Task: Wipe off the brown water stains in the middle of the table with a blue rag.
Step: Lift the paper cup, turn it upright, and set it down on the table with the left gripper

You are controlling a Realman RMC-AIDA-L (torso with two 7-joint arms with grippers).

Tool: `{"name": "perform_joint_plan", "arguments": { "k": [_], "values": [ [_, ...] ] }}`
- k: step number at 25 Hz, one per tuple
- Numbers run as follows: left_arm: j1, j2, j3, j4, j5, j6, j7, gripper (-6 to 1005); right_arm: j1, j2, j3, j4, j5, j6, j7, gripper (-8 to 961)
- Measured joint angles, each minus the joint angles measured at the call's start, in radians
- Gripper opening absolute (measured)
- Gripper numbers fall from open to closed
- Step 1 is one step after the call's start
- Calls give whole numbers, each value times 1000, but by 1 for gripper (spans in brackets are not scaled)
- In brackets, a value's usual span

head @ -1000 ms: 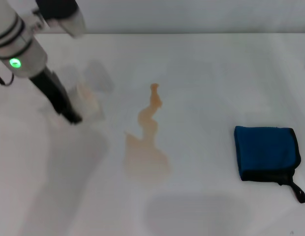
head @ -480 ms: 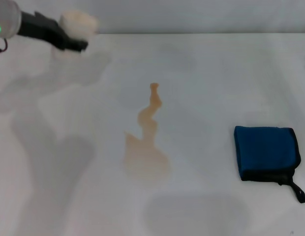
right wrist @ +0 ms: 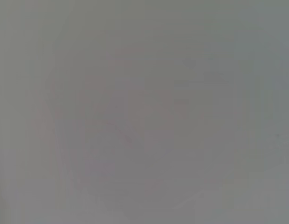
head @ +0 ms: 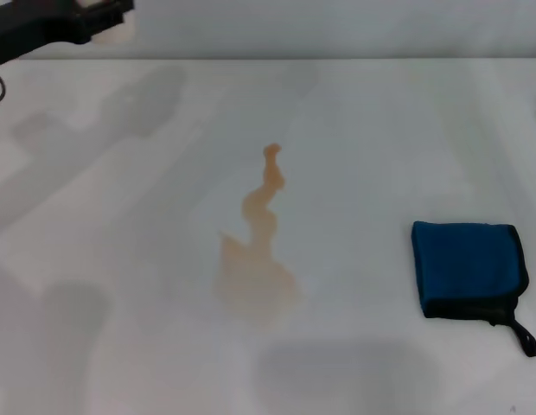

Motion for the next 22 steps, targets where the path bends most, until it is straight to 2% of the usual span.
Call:
{"name": "perform_joint_plan", "arguments": {
  "k": [7, 11, 16, 22],
  "values": [
    [175, -1, -1, 200, -246, 3, 179, 665, 9, 0, 0, 0, 0, 3, -5, 694],
    [250, 1, -1, 327, -339, -28, 311, 665, 14, -1, 0, 0, 0, 4, -7, 694],
    [300, 1, -3, 436, -402, -89, 415, 664, 18, -2, 0, 1, 0, 4, -7, 694],
    [329, -1, -4, 547, -475, -250, 548, 665, 19, -2, 0, 6, -3, 4, -7, 694]
  ]
}}
